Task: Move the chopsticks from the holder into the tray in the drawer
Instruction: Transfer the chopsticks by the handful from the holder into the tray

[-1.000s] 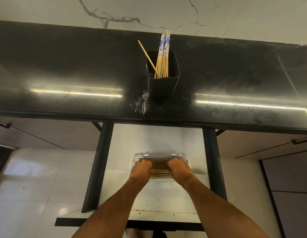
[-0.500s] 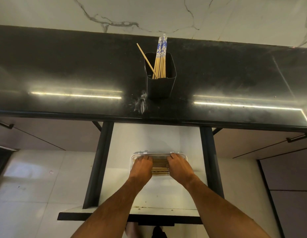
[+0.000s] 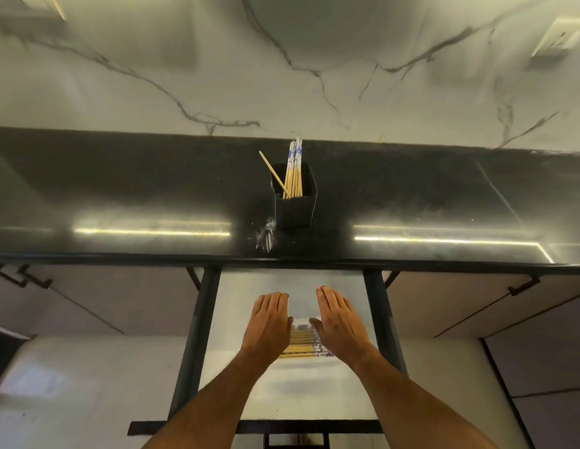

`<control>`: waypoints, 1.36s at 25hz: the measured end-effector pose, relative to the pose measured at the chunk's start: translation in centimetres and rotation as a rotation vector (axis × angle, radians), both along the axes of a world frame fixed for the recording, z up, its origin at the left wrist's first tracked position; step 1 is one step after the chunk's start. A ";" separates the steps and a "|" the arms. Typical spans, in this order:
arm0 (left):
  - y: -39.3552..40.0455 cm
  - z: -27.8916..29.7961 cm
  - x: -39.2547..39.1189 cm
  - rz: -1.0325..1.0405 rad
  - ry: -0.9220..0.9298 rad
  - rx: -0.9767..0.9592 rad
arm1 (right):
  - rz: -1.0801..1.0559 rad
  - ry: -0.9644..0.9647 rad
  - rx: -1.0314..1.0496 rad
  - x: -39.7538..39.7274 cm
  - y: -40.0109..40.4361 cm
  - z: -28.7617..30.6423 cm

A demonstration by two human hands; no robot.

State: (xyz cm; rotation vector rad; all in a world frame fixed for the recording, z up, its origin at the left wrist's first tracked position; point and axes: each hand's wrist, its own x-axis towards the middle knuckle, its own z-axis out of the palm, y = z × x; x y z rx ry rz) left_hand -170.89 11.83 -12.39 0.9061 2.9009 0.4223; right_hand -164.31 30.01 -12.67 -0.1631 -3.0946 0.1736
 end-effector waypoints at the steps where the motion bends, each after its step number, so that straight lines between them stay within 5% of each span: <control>1: 0.2 1.3 -0.7 0.005 0.037 0.016 | 0.000 0.022 0.022 -0.5 0.1 1.3; 17: 3.8 18.9 -13.2 0.040 0.376 0.211 | 0.026 0.336 0.074 -12.7 1.7 20.2; 34: 9.4 14.7 -29.5 0.506 0.098 0.416 | 0.041 0.268 -0.102 -30.3 6.2 16.5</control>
